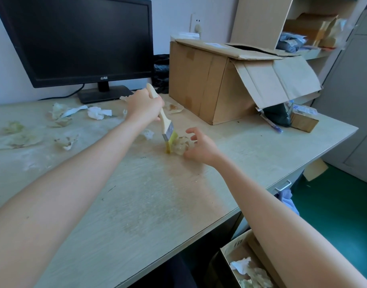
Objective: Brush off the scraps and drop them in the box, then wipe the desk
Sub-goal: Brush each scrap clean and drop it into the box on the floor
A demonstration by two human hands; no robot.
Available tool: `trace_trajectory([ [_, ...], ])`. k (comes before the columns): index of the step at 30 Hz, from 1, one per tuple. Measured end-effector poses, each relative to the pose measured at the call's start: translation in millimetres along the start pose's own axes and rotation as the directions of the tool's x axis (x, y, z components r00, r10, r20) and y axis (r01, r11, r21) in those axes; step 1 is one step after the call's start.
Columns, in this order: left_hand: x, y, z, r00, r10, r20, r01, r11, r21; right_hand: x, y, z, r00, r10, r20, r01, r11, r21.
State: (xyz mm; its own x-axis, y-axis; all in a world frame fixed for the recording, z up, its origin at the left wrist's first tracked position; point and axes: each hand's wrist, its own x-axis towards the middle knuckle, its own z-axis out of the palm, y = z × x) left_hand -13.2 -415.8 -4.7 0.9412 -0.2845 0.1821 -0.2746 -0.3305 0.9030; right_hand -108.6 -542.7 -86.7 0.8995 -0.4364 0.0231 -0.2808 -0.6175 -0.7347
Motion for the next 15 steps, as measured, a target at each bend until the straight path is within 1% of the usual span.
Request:
trace_trajectory([
  [2, -2.2, -2.3, 3.2, 0.999, -0.042, 0.009, 0.042, 0.995, -0.095, 0.5, -0.6, 3.9, 1.0, -0.01, -0.011, 0.01, 1.0, -0.002],
  [5, -4.8, -7.3, 7.3, 0.997, -0.072, -0.009, 0.069, 0.978, -0.197, 1.1, -1.9, 10.9, 0.999, -0.032, -0.019, 0.032, 0.999, 0.01],
  [7, -5.4, -9.3, 9.0, 0.995, -0.098, -0.015, 0.09, 0.961, -0.261, 0.6, -3.6, 12.7, 0.999, -0.013, -0.043, 0.017, 0.995, 0.1],
  [10, -6.5, -9.0, 9.9, 0.989, -0.149, -0.012, 0.135, 0.928, -0.348, 0.9, -3.7, 10.3, 0.995, 0.052, -0.088, -0.026, 0.961, 0.276],
  [12, -6.5, -7.9, 11.7, 0.987, -0.158, -0.014, 0.142, 0.919, -0.368, 1.2, -1.7, 6.3, 0.992, 0.089, -0.09, -0.05, 0.928, 0.369],
  [15, -8.2, -4.2, 16.1, 0.989, -0.146, 0.0, 0.135, 0.913, -0.385, 0.4, 1.7, -0.1, 0.988, 0.122, -0.096, -0.066, 0.889, 0.452],
])
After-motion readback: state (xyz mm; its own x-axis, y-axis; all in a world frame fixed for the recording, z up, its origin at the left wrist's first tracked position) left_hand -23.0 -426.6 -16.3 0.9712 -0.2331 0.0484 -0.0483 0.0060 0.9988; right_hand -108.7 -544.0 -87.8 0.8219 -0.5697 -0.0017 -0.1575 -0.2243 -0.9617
